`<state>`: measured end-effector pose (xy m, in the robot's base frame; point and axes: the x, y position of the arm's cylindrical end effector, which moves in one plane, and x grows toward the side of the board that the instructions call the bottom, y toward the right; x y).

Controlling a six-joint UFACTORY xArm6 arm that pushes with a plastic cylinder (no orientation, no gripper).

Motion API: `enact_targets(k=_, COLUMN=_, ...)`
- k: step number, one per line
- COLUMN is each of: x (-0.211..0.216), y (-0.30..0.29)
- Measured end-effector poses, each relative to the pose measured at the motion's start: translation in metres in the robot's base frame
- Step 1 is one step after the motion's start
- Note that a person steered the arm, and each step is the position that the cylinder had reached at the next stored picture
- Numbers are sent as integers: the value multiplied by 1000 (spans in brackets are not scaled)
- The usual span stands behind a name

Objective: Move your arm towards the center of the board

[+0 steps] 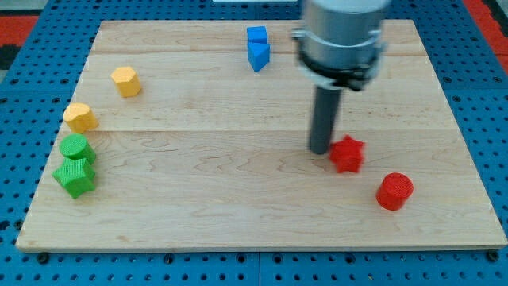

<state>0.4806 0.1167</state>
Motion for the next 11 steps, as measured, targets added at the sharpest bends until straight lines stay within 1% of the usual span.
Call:
enact_targets(k=1, x=42, y=33)
enact_targets(k=2, x=27, y=16)
enact_targets(k=3, x=-9, y=-25)
enact_targets(k=4, x=-33, y=-52)
enact_targets(k=5, x=-44, y=-60)
enact_targets(k=11, x=-57, y=-60)
